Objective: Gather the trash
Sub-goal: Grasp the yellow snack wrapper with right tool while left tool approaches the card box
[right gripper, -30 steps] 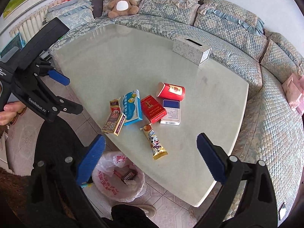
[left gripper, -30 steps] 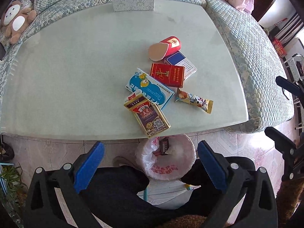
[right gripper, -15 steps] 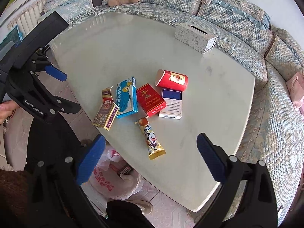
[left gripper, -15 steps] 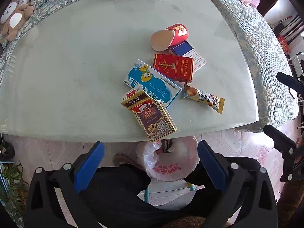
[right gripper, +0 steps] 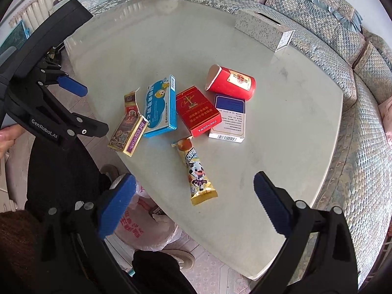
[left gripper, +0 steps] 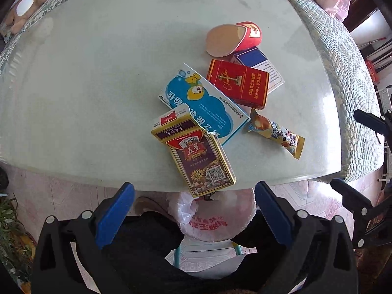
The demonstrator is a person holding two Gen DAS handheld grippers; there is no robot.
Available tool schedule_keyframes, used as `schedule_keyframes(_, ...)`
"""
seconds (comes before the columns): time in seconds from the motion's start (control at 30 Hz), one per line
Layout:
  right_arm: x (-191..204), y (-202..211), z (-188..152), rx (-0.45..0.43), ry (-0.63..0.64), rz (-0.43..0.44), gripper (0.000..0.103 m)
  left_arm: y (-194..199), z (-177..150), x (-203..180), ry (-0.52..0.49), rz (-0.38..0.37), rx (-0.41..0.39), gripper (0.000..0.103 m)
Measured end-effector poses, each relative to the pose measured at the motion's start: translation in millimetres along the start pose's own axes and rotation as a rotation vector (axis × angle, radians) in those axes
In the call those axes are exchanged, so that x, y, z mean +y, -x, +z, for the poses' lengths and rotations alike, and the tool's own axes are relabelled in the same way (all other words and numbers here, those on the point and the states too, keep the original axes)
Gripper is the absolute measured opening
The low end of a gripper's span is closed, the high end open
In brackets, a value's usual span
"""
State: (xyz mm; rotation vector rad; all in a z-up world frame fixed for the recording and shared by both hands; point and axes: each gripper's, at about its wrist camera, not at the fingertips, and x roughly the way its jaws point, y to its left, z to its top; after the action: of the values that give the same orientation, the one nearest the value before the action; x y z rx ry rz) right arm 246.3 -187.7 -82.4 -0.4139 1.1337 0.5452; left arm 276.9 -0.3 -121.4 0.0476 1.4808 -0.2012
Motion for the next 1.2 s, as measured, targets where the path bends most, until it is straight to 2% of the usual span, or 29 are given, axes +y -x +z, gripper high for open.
schedule_keyframes(0.3,8,-38,1,0.082,0.060,0.024,0.094,-26,5,6,0.041,-0.037,0.030,0.096)
schedule_keyframes(0.5,10,-60,-2,0.124,0.077,0.039,0.094,-38,10,9,0.054,-0.030,0.042,0.096)
schedule_keyframes(0.8,8,-80,-1,0.145,0.079,0.054,0.094,-57,14,11,0.086,-0.065,0.062,0.096)
schedule_keyframes(1.2,7,-102,2,0.172,0.087,0.050,0.094,-80,18,14,0.108,-0.069,0.086,0.096)
